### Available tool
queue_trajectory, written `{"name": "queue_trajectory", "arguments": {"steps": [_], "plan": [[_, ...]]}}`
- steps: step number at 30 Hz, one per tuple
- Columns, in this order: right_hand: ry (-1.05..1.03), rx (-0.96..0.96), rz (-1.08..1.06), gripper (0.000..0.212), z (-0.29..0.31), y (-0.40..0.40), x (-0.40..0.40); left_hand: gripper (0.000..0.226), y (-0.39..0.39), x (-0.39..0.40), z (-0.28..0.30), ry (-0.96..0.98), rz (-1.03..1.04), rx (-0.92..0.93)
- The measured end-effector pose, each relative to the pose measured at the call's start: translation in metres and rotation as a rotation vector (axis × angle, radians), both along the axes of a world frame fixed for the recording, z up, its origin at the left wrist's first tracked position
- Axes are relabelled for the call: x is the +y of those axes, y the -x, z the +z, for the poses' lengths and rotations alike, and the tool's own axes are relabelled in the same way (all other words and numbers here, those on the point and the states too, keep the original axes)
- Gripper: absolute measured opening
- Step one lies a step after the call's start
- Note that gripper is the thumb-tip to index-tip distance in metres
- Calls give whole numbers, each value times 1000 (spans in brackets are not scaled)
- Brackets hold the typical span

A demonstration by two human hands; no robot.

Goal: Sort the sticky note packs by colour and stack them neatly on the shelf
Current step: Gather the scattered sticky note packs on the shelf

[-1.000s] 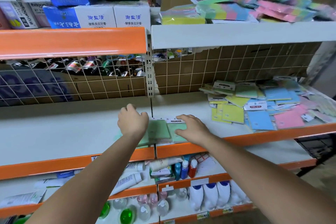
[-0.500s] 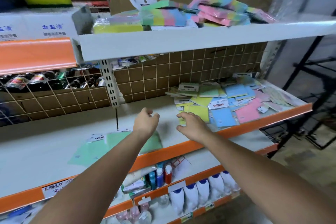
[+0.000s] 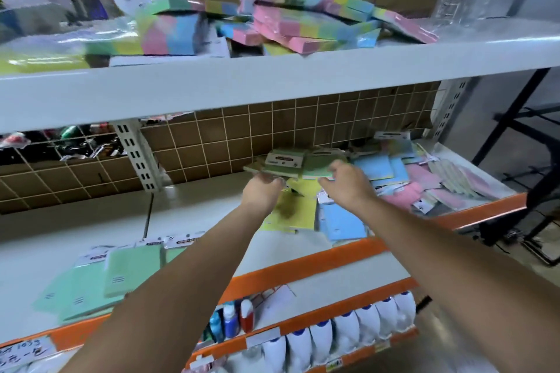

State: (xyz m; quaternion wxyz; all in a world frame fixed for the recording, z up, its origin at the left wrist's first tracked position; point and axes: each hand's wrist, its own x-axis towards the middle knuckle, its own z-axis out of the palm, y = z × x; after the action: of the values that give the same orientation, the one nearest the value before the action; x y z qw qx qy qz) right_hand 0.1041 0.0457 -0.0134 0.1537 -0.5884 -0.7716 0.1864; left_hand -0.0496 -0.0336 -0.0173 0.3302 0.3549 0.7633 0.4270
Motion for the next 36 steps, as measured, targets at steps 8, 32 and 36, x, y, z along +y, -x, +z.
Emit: {"name": "queue_trajectory", "arguments": {"steps": [8, 32, 36], "plan": [[83, 9, -72, 53, 0, -12, 54, 42, -1, 57, 0, 37, 110, 203], [280, 145, -124, 44, -25, 23, 92, 47, 17, 130, -19, 262, 126, 169], [313, 195, -150, 48, -26, 22, 93, 49, 20, 136, -32, 287, 166, 270]]}}
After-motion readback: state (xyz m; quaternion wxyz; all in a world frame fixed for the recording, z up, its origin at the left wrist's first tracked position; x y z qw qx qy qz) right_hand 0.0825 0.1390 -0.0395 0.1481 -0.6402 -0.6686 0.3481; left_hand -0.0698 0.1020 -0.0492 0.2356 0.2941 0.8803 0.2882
